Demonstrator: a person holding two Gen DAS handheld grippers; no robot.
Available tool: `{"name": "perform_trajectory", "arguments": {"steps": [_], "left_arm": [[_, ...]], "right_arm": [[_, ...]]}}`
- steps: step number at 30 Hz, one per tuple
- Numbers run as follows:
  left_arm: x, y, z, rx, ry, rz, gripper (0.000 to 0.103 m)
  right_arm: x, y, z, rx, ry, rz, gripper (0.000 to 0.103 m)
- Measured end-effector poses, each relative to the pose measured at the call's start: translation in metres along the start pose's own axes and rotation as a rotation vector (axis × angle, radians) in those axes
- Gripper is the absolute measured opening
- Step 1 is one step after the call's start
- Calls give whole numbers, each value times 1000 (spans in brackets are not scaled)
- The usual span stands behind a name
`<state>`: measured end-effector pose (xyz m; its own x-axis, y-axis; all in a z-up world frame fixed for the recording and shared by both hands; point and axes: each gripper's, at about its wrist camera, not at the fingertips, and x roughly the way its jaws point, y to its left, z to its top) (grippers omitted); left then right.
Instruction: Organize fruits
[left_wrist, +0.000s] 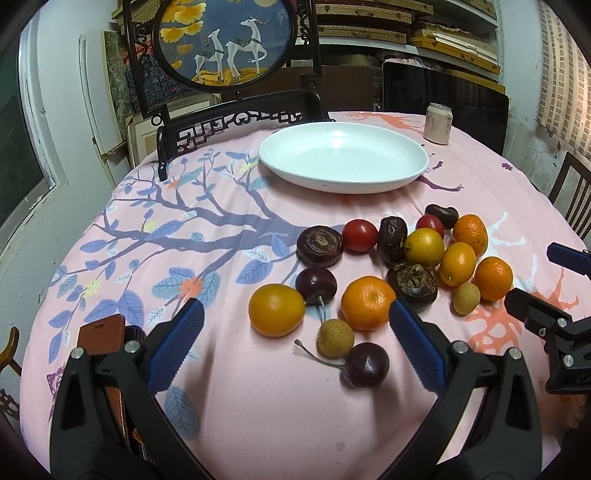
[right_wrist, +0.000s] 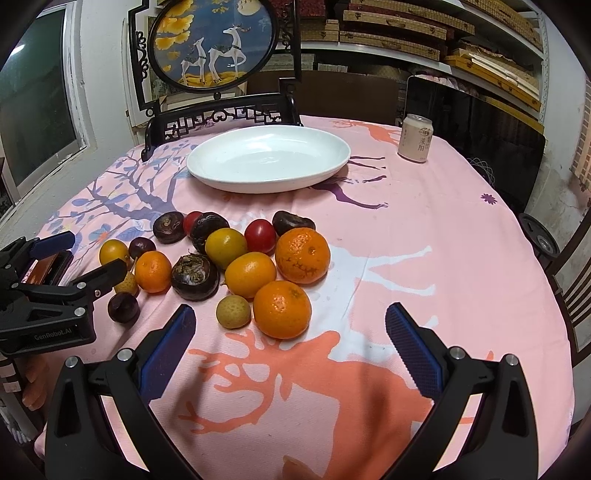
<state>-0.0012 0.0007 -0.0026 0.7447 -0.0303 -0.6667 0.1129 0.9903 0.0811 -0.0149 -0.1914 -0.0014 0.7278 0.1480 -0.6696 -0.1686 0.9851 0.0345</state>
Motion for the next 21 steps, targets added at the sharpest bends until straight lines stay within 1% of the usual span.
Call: {"name": "perform_trajectory", "arguments": {"steps": [21], "left_arm": [[0,1,-1,7,3,16,101]], "right_arm": [[0,0,0,1,0,0,102]]}}
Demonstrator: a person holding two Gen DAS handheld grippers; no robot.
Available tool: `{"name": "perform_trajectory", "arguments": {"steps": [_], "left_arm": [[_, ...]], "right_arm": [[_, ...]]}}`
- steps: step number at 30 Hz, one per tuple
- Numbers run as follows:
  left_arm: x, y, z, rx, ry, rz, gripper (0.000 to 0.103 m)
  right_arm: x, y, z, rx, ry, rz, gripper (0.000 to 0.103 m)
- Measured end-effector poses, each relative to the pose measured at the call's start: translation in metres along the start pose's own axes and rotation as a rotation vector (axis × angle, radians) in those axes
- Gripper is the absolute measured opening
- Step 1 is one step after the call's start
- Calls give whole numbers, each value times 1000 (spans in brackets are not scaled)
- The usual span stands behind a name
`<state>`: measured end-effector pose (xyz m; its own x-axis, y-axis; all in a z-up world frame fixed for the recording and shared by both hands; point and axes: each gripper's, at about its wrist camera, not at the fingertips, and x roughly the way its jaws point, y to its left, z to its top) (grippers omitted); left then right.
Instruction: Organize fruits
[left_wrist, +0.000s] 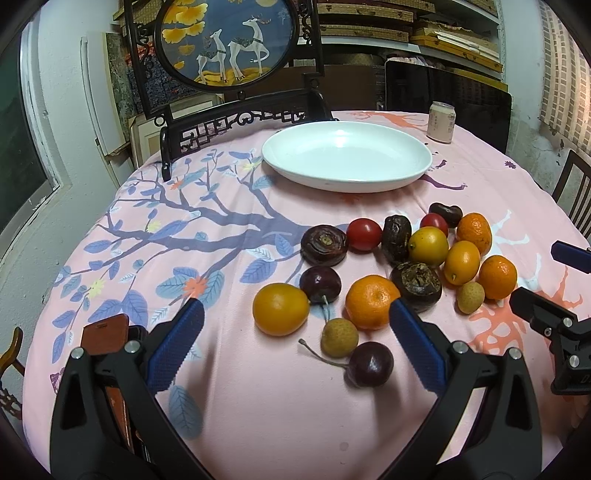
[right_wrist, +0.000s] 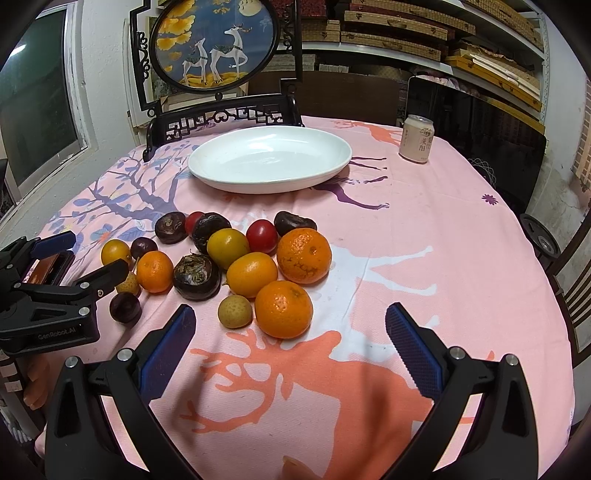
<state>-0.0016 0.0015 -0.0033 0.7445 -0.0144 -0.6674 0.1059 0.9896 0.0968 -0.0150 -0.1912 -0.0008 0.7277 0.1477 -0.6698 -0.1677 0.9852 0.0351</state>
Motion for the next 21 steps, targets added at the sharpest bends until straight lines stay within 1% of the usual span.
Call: {"name": "perform_trajectory", "arguments": {"steps": [6,11,21], "left_arm": [[-2,0,0,2,-7,14,101],[-3,-2,0,7,-23,49,101],[-3,-1,0,6,-27,51,101]], "right_arm": [[0,0,0,0,0,0,102],[0,0,0,0,0,1,102],[0,1,0,0,0,1,102]]}}
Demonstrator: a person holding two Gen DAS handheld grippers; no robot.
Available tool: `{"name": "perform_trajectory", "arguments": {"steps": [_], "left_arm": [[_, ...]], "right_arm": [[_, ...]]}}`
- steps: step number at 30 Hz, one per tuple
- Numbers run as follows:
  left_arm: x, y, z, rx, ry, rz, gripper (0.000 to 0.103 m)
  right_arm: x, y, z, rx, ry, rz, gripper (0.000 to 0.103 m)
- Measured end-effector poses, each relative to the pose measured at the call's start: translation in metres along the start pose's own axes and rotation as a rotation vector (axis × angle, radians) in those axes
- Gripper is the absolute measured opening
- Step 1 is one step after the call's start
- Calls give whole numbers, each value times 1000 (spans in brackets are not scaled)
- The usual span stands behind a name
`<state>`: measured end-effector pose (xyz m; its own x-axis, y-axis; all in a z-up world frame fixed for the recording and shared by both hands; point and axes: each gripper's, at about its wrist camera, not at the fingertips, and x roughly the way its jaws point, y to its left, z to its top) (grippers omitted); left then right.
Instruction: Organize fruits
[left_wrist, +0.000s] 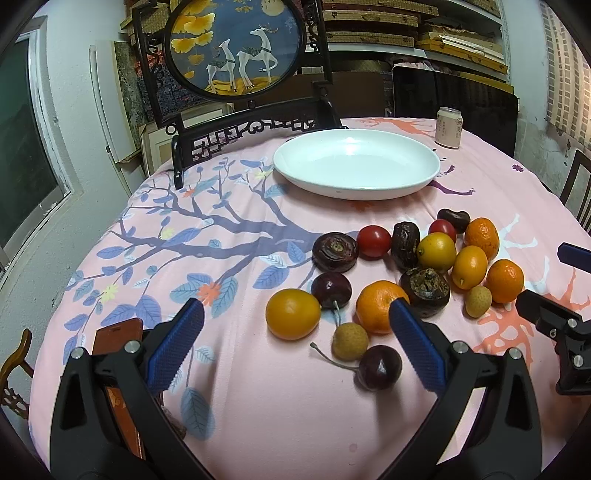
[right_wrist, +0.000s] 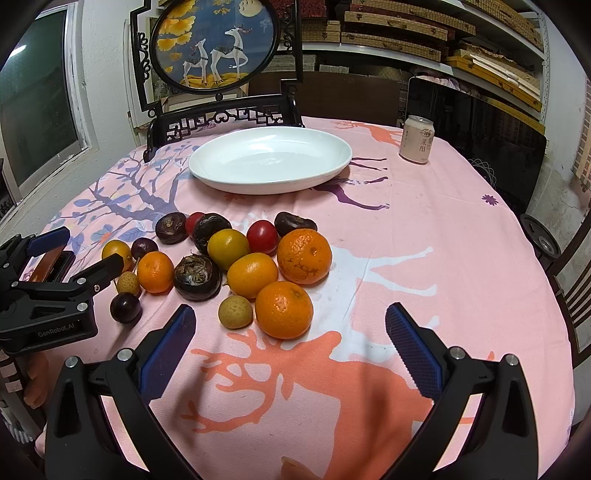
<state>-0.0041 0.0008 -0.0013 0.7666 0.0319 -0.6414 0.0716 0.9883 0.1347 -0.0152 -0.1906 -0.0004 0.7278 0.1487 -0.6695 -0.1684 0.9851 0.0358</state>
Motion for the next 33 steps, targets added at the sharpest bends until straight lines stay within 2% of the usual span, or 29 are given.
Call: {"name": "perform_trajectory", "arguments": {"steps": [15,22,27,33], "left_arm": [[0,0,0,0,0,1,101],[0,-1,-1,2,6,-3,101],[7,3,-4,-13,58,-55,101],[11,15,-13,-48,114,-151,101]], "right_arm": [[0,-1,0,3,1,1,102],[-1,2,0,6,20,59,102],[-1,0,-3,-4,40,126,102],[-2,-15,-12,14,59,124,102]]}}
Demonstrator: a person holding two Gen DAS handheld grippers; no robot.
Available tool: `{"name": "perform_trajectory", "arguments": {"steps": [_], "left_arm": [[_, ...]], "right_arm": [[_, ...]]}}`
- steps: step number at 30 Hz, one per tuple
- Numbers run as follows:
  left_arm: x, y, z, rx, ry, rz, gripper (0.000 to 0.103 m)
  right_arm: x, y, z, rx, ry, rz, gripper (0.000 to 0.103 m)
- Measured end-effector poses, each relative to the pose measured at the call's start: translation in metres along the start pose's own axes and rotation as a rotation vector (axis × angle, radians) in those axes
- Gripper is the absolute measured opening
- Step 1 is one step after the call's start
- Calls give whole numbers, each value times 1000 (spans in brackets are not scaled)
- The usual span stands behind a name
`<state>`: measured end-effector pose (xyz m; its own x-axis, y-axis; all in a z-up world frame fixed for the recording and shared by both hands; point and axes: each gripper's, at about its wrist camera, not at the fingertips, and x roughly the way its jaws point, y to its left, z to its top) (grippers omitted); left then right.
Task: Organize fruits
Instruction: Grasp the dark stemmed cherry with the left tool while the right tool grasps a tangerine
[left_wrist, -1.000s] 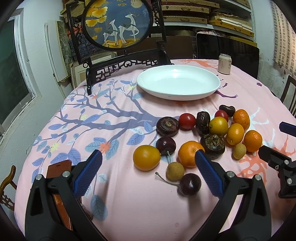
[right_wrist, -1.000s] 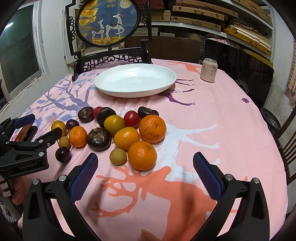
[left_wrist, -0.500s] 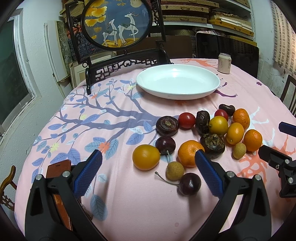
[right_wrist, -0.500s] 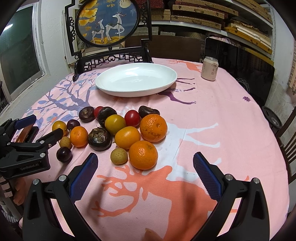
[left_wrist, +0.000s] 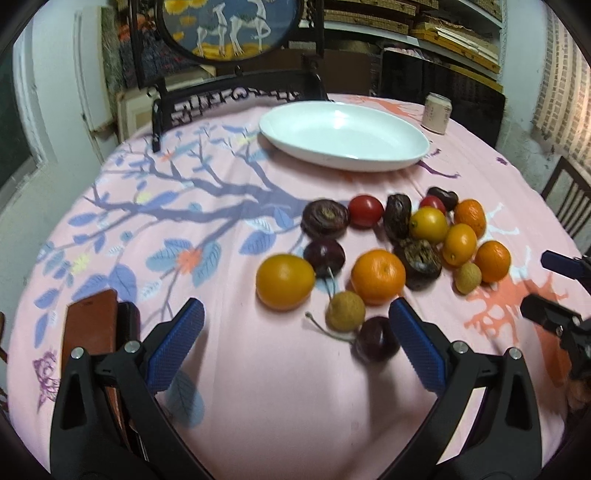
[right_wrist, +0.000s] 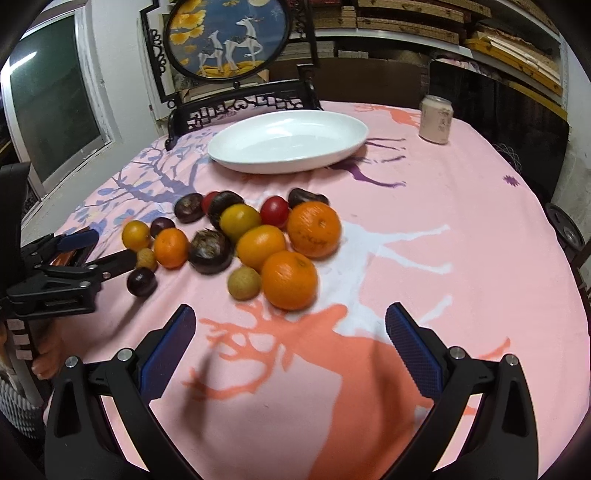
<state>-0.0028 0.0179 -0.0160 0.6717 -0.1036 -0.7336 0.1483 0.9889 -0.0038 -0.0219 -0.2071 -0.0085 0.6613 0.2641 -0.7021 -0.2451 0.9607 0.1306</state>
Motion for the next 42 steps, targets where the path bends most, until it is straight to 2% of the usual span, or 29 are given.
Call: {"name": "perform_trajectory", "arguments": {"steps": [5,8,10,15,16,21,24,32,42], "left_arm": [[2,-6,-8,59,32,-53,101],[5,-15,-8,106,46,-79,101],[7,-21,-7,135,58,-98,96],[19,-33,-4,183,111,-161,72],[23,-33,-3,179,130,-176,70],[18,-34,-6,187,125,-185,57],[15,-35,-9,192,120,-175,52],[6,-37,-18,211,120,-187,45],[-1,-30,-24,193,130,-221,45]], "right_arm": [[-2,-8,-4,31,1,53,101],[-3,-5,-5,12,-2,55,89],[-3,-5,-5,13,-2,57,79],[-2,-10,-4,38,5,69,76],[-3,-10,-5,37,3,72,76],[-2,-8,-5,30,8,75,75],[2,-10,-6,40,33,80,66],[9,-11,-8,47,70,87,61],[15,-9,-11,35,102,77,60]]}}
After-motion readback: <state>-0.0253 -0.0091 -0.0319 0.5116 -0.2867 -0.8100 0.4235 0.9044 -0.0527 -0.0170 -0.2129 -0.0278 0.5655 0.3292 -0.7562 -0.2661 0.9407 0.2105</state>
